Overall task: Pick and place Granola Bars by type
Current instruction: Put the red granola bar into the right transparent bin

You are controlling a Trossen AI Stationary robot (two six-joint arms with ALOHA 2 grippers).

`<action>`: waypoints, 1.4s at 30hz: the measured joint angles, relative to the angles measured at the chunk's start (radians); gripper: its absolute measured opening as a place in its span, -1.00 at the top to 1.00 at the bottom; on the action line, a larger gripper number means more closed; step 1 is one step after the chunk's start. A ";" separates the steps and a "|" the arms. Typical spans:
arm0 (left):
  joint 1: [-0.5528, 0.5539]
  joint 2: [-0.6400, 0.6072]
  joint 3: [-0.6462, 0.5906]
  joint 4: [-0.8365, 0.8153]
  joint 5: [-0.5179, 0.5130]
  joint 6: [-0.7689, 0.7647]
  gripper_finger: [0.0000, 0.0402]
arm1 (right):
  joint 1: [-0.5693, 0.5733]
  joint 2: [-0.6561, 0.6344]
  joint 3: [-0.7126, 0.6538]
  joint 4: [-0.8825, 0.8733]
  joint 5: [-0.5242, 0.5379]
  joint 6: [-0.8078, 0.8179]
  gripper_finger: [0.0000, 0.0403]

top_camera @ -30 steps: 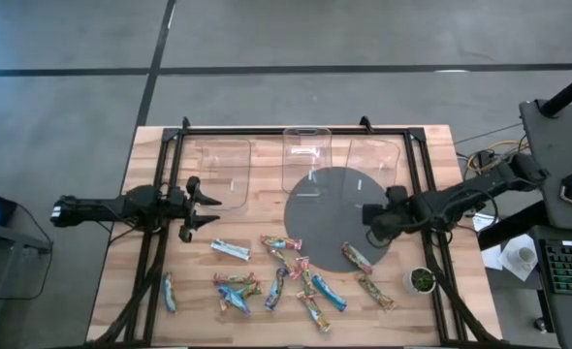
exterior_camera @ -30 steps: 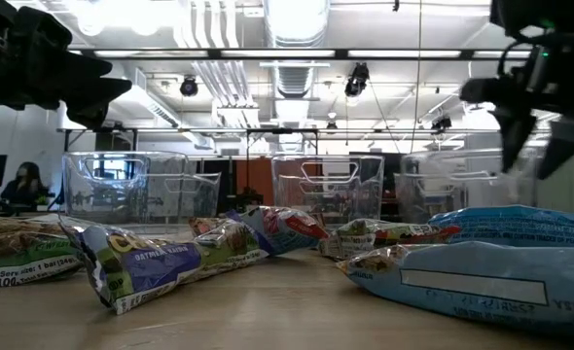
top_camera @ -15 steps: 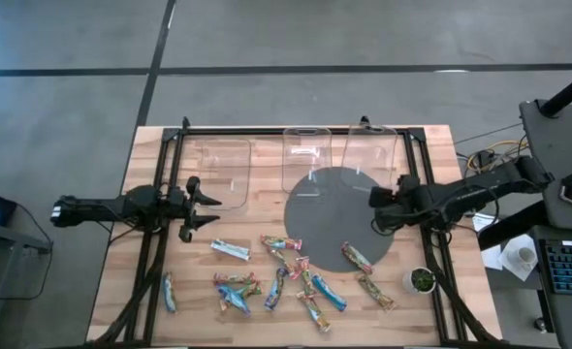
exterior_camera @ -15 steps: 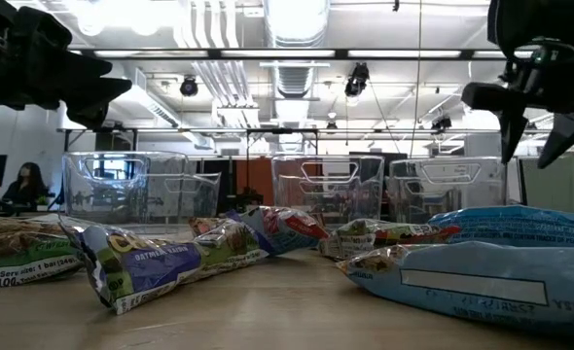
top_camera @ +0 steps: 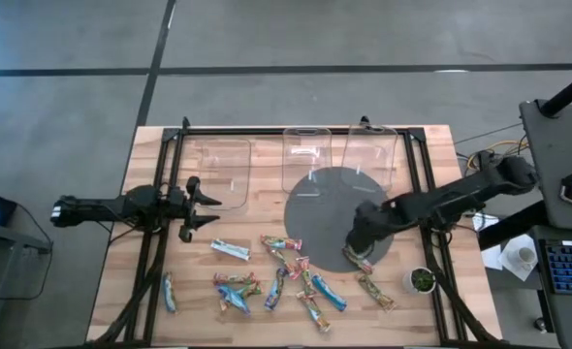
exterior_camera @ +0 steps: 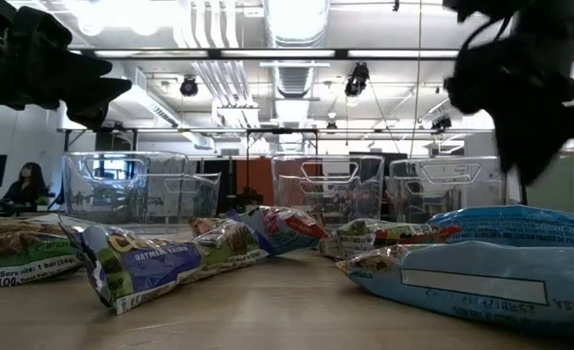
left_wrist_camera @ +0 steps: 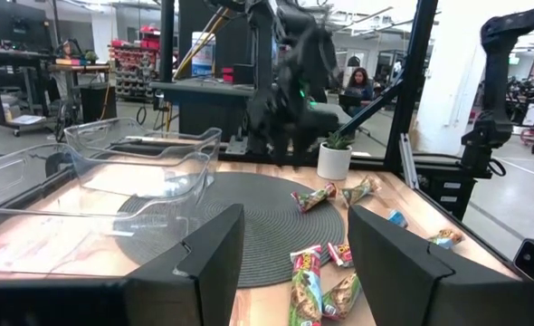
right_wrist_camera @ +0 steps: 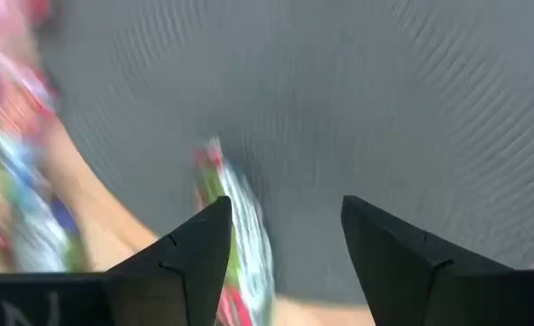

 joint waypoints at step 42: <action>0.000 0.000 0.000 0.000 0.000 0.000 0.10 | 0.164 0.168 0.111 0.003 0.155 -0.050 -0.16</action>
